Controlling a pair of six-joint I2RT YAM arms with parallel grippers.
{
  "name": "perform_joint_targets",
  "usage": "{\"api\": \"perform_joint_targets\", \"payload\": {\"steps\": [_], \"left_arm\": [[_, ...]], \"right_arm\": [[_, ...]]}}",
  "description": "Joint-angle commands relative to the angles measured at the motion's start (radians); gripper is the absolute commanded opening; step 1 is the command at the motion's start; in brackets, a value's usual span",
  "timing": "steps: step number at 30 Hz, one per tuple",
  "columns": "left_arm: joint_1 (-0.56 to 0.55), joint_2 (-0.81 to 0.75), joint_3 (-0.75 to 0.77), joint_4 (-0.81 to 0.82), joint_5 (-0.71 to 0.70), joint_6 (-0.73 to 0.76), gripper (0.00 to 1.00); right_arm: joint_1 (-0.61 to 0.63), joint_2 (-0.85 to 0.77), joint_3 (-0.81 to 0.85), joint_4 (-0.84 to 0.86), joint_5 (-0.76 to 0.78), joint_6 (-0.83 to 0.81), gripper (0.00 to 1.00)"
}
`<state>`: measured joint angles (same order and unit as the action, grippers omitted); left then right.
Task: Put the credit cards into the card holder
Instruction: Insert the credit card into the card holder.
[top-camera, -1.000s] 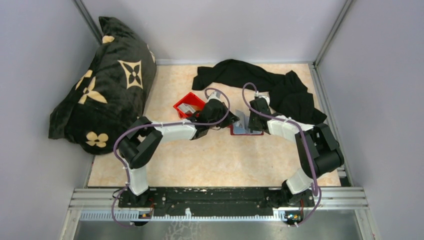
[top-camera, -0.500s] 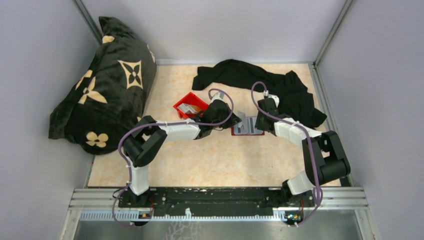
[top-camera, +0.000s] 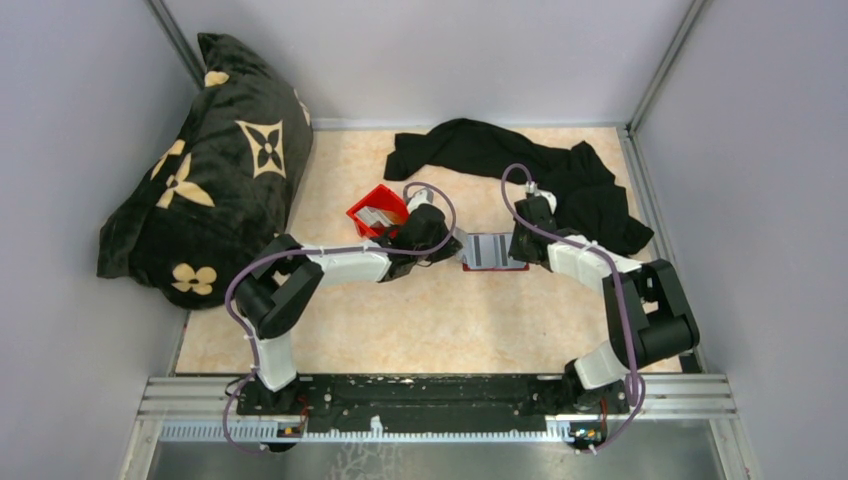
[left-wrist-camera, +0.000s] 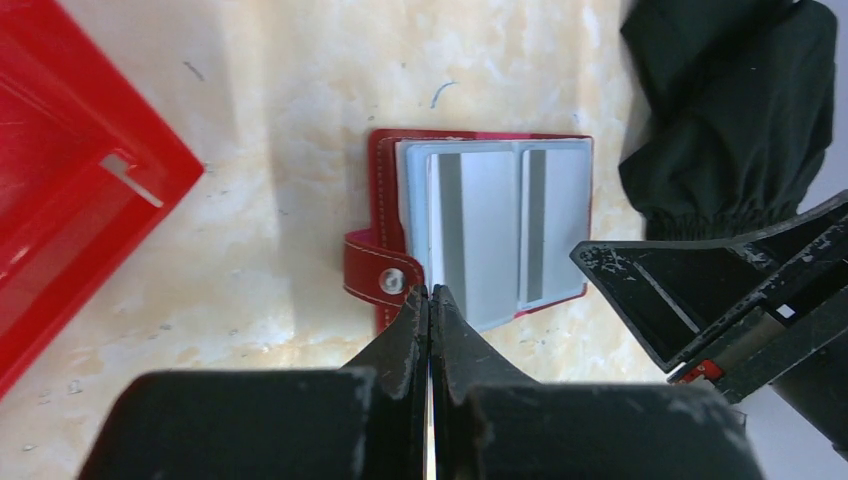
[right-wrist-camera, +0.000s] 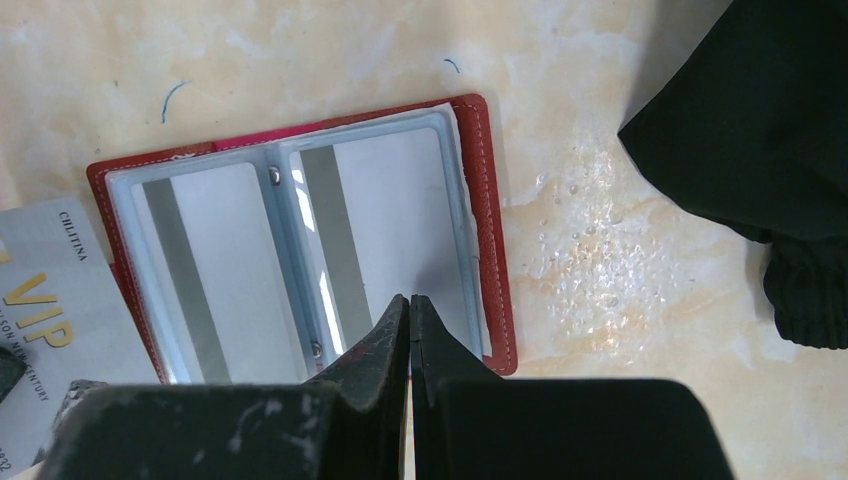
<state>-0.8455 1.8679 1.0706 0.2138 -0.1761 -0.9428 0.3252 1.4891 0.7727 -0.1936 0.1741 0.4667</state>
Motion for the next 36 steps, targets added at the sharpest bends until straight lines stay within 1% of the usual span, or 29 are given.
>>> {"api": "perform_joint_targets", "payload": {"steps": [1,8,15,23,36], "left_arm": [[0.009,-0.03,-0.019,-0.009,-0.004,0.029,0.0],[0.012,-0.021,-0.021,-0.001,0.011,0.029,0.0],[0.013,-0.017,-0.025,0.04,0.039,0.019,0.0],[0.013,0.002,0.0,0.042,0.062,0.024,0.0],[0.013,0.028,0.014,0.044,0.071,0.024,0.0]], "right_arm": [[-0.003,0.01,0.002,0.024,0.019,-0.001,0.0],[-0.004,0.002,0.006,0.017,0.038,-0.001,0.0],[-0.005,-0.01,0.002,0.014,0.061,-0.001,0.0],[-0.036,-0.036,-0.004,0.007,0.082,0.001,0.0],[-0.058,-0.021,-0.01,0.011,0.094,0.002,0.0]]}}
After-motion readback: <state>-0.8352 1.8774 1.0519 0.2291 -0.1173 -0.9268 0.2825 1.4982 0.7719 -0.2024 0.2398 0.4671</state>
